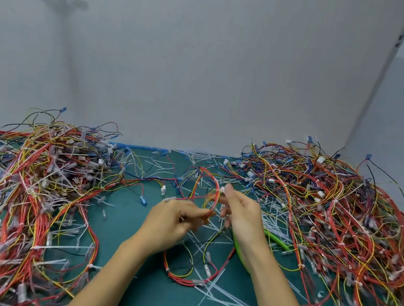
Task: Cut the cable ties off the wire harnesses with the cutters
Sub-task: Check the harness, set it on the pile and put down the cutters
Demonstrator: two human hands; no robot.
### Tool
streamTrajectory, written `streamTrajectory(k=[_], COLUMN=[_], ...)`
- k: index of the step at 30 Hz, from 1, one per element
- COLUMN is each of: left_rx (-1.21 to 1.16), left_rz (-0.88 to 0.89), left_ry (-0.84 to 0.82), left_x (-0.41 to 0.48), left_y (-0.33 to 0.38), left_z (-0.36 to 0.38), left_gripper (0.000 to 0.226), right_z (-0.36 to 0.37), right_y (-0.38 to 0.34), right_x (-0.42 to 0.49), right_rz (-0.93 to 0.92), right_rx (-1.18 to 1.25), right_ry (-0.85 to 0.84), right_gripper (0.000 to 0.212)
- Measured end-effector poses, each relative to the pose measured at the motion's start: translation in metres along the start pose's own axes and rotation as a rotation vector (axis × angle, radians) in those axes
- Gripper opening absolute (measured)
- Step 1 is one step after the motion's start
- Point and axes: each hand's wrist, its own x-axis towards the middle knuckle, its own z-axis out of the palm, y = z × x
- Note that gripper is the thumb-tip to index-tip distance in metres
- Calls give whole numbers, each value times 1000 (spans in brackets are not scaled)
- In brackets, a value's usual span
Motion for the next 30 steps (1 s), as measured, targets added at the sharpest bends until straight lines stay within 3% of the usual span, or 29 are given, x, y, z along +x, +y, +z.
streamTrajectory(k=[5,12,19,22,25,30], left_rx=[164,-301,-418,-295,-170,-216], left_rz=[-89,-396,-661,-697,-720,-786], left_ry=[-78,-100,272,382,405,423], left_x=[-1,1,5,3,1,1], left_y=[1,-11,-32,-36,-37,-39], left_z=[-5,-19,-15,-16,-20,-22], left_gripper=[22,13,23,20,39,74], right_z=[-1,-6,-9,-12,-19,-23], right_y=[5,7,-2,-8,-13,-17], right_x=[1,3,1,1,2,2], right_rz=[88,166,61,-8,-75,-121], right_rx=[73,201,408,562,661,671], right_ry=[-11,-26,-15,-7,6,14], right_gripper=[10,5,17,17,19,20])
